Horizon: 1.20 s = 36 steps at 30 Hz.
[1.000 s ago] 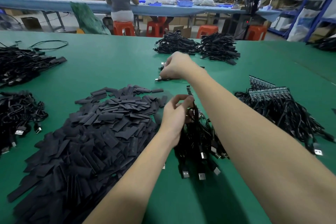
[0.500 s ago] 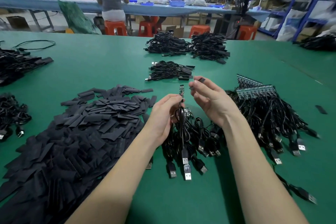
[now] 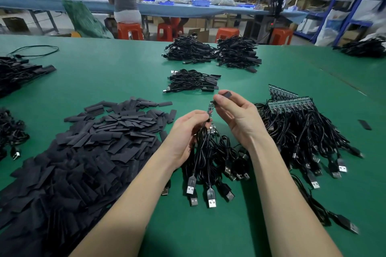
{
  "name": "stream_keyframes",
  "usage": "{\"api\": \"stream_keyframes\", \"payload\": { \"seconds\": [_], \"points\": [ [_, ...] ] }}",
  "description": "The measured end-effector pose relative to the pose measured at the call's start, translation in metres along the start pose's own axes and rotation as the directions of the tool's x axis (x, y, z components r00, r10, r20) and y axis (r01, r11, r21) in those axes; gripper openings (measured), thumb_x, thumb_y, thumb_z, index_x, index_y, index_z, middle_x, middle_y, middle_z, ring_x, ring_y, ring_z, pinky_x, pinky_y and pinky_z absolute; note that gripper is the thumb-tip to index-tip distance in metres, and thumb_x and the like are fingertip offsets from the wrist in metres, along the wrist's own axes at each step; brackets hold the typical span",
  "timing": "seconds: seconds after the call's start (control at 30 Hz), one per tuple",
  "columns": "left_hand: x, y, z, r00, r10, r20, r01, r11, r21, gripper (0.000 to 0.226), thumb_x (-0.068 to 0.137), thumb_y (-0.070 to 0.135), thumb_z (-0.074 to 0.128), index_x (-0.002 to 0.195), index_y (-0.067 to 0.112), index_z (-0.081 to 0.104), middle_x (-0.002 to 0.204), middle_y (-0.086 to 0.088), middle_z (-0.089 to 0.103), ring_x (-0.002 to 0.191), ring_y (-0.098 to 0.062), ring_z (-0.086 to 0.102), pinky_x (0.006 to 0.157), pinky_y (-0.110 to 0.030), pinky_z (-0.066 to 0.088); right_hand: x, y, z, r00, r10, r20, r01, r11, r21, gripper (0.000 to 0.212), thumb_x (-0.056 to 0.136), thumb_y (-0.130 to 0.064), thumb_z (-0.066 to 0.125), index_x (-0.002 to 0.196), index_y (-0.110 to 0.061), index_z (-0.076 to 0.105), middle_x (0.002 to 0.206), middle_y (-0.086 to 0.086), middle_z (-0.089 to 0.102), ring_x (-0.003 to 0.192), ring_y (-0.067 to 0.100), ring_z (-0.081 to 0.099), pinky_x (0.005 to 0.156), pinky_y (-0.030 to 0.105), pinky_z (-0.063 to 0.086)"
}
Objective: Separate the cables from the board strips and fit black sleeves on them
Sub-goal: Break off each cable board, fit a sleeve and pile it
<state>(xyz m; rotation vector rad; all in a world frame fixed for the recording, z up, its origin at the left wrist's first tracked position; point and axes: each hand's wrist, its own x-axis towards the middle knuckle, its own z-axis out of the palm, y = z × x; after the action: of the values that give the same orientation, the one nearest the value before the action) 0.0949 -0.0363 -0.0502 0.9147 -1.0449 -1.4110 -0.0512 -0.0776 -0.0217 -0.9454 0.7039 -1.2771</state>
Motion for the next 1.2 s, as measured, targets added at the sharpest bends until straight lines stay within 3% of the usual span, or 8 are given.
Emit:
{"api": "stream_keyframes", "payload": {
  "seconds": [0.13, 0.3, 0.47, 0.63, 0.77, 0.87, 1.03, 1.2],
  "points": [
    [-0.001, 0.003, 0.000, 1.000, -0.007, 0.022, 0.006, 1.000, 0.022, 0.010, 0.081, 0.029, 0.063, 0.078, 0.020, 0.066, 0.068, 0.008, 0.058, 0.060, -0.003, 0.053, 0.050, -0.015, 0.040, -0.001, -0.003, -0.003, 1.000, -0.006, -0.002, 0.006, 0.998, -0.069, 0.016, 0.082, 0.002, 0.077, 0.086, -0.014, 0.076, 0.079, 0.000, 0.075, 0.075, 0.009, 0.071, 0.072, 0.018, 0.056],
    [0.001, 0.017, -0.008, 0.992, -0.045, 0.120, 0.021, 0.982, 0.189, 0.017, 0.099, 0.018, 0.055, 0.084, 0.019, 0.063, 0.065, 0.010, 0.056, 0.060, -0.003, 0.050, 0.053, -0.016, 0.040, -0.002, -0.008, -0.005, 0.999, 0.011, 0.042, -0.008, 0.998, -0.059, 0.016, 0.078, -0.003, 0.079, 0.081, -0.018, 0.079, 0.081, 0.000, 0.075, 0.076, 0.009, 0.070, 0.073, 0.019, 0.056],
    [-0.005, 0.039, -0.017, 0.966, -0.068, 0.250, -0.036, 0.920, 0.390, 0.014, 0.089, 0.031, 0.061, 0.077, 0.025, 0.065, 0.069, 0.008, 0.058, 0.066, -0.006, 0.049, 0.059, -0.017, 0.037, -0.005, -0.014, -0.009, 0.980, 0.104, 0.172, -0.085, 0.989, -0.118, 0.016, 0.065, -0.014, 0.083, 0.079, -0.020, 0.081, 0.086, 0.001, 0.076, 0.078, 0.008, 0.071, 0.070, 0.017, 0.056],
    [-0.004, 0.046, -0.023, 0.948, -0.084, 0.306, -0.053, 0.909, 0.413, 0.011, 0.086, 0.031, 0.063, 0.077, 0.026, 0.067, 0.073, 0.007, 0.061, 0.071, -0.007, 0.052, 0.069, -0.027, 0.035, -0.007, -0.014, -0.007, 0.935, 0.181, 0.306, -0.123, 0.972, -0.198, 0.023, 0.061, -0.019, 0.087, 0.082, -0.021, 0.081, 0.087, 0.004, 0.077, 0.075, 0.010, 0.071, 0.069, 0.017, 0.057],
    [0.001, 0.043, -0.028, 0.972, -0.041, 0.232, -0.086, 0.856, 0.510, 0.007, 0.095, 0.030, 0.067, 0.089, 0.025, 0.066, 0.077, 0.007, 0.068, 0.068, -0.007, 0.052, 0.061, -0.018, 0.038, -0.005, -0.014, -0.008, 0.950, 0.155, 0.271, -0.113, 0.980, -0.167, 0.016, 0.069, -0.013, 0.082, 0.083, -0.020, 0.081, 0.089, 0.005, 0.077, 0.079, 0.010, 0.072, 0.071, 0.018, 0.057],
    [0.004, 0.041, -0.033, 0.982, -0.001, 0.190, -0.104, 0.832, 0.546, 0.020, 0.093, 0.035, 0.070, 0.098, 0.021, 0.057, 0.074, 0.006, 0.069, 0.063, -0.012, 0.045, 0.057, -0.023, 0.037, -0.004, -0.015, -0.011, 0.962, 0.160, 0.222, -0.126, 0.979, -0.158, 0.016, 0.065, -0.016, 0.083, 0.081, -0.018, 0.081, 0.088, 0.006, 0.076, 0.078, 0.011, 0.072, 0.071, 0.018, 0.057],
    [0.004, 0.034, -0.028, 0.966, 0.172, 0.195, -0.255, 0.771, 0.584, 0.022, 0.084, 0.025, 0.082, 0.095, 0.024, 0.062, 0.083, 0.006, 0.074, 0.081, -0.006, 0.066, 0.072, -0.012, 0.045, 0.000, -0.012, -0.014, 0.987, 0.145, 0.068, -0.137, 0.984, -0.112, 0.011, 0.068, -0.013, 0.082, 0.078, -0.010, 0.079, 0.083, 0.007, 0.075, 0.073, 0.012, 0.072, 0.068, 0.015, 0.057],
    [0.006, 0.023, -0.015, 0.939, 0.333, 0.089, -0.314, 0.721, 0.618, 0.013, 0.082, 0.018, 0.081, 0.088, 0.024, 0.072, 0.079, 0.010, 0.075, 0.081, -0.007, 0.071, 0.068, -0.012, 0.045, 0.002, -0.009, -0.016, 0.990, 0.144, 0.002, -0.143, 0.986, -0.081, 0.008, 0.067, -0.015, 0.083, 0.073, -0.010, 0.081, 0.080, 0.006, 0.076, 0.068, 0.010, 0.071, 0.067, 0.014, 0.056]
  ]
}}
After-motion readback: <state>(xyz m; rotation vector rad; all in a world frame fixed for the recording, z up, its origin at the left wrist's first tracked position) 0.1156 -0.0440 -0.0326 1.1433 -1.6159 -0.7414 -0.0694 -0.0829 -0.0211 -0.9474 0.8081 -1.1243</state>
